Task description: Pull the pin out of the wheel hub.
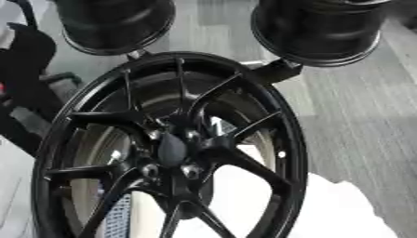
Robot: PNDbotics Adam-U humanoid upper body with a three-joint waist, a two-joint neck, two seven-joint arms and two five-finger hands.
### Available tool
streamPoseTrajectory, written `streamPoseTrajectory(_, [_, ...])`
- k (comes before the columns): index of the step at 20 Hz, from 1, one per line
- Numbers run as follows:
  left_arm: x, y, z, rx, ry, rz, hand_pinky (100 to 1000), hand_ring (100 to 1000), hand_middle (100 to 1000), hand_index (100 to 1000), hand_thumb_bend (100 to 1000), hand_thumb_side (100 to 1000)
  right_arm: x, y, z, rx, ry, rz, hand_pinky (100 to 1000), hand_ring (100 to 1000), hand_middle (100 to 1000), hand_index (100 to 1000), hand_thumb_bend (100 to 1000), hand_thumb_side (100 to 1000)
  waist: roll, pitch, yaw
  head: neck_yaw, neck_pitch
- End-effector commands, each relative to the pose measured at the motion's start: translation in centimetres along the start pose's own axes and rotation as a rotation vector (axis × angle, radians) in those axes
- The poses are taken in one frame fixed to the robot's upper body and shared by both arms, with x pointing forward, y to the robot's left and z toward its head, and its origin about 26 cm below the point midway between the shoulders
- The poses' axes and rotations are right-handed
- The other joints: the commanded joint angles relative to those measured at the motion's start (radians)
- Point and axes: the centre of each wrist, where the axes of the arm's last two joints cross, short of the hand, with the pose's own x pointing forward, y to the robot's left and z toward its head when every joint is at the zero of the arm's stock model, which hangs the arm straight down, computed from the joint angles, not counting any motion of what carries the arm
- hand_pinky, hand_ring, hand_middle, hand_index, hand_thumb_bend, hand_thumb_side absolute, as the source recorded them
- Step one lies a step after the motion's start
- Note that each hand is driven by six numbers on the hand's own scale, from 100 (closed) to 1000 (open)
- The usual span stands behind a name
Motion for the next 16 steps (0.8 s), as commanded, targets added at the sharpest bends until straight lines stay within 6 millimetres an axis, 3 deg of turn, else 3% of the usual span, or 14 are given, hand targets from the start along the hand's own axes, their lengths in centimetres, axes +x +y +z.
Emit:
streamPoseTrajectory(1, [-1.4, 2.0, 0.6, -0.004, 0.034, -0.069, 958, 933, 873, 960, 100, 320, 0.5, -0.4, -0.8, -0.003, -0.033, 0.001, 764, 743, 630, 769, 100, 497, -0.002, -0.023, 0.0, 0.006, -0.013])
streamPoseTrajectory(5, [-2.2, 1.5, 0.5, -0.018, 0.041, -0.083, 934, 916, 856, 930, 100, 330, 0.5, -0.4, -0.8, -0.005, -0.032, 0.001, 764, 743, 630, 768, 100, 491, -0.003, -0.027, 0.001, 0.007, -0.011])
streamPoseTrajectory(9, [-2.5, 1.0, 0.3, -0.024, 0.05, -0.079, 940, 926, 873, 954, 100, 384, 0.5, -0.4, -0.8, -0.006, -0.03, 0.0, 764, 743, 629, 768, 100, 498, -0.002, -0.028, 0.0, 0.008, -0.014])
streamPoseTrajectory(16, [-2.4, 0.6, 0.1, -0.027, 0.036, -0.074, 918, 896, 820, 922, 100, 345, 0.4, -0.4, -0.7, -0.012, -0.027, 0.0, 763, 743, 628, 768, 100, 499, -0.002, -0.028, -0.002, 0.007, -0.016])
